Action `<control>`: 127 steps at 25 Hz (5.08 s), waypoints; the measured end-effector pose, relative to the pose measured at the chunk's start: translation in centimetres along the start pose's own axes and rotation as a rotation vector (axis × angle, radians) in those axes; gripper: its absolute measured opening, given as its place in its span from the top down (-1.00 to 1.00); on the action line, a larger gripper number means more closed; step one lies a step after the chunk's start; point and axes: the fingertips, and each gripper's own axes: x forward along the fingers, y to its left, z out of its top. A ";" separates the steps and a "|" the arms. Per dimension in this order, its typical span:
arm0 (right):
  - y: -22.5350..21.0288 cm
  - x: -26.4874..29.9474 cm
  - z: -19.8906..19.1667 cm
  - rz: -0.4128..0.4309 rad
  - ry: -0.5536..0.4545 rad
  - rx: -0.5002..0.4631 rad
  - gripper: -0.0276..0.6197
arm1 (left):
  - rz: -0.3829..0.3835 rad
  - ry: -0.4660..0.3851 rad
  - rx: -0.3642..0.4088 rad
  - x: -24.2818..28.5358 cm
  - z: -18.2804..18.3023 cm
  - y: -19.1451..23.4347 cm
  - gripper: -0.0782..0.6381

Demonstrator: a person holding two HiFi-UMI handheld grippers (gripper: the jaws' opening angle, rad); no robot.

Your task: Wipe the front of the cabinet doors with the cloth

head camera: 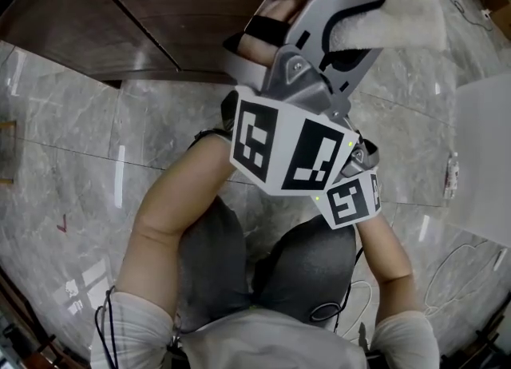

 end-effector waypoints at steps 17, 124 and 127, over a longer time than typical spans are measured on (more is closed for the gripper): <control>3.5 5.2 2.7 0.070 0.020 -0.068 0.76 | 0.196 0.262 0.011 -17.9 -12.6 9.6 0.48; 2.7 4.8 -2.6 0.001 0.067 -0.041 0.76 | 0.091 0.311 -0.115 -17.1 -18.6 2.3 0.48; 3.5 6.7 -1.5 0.012 0.063 -0.048 0.76 | 0.199 0.384 -0.135 -22.0 -22.6 5.6 0.49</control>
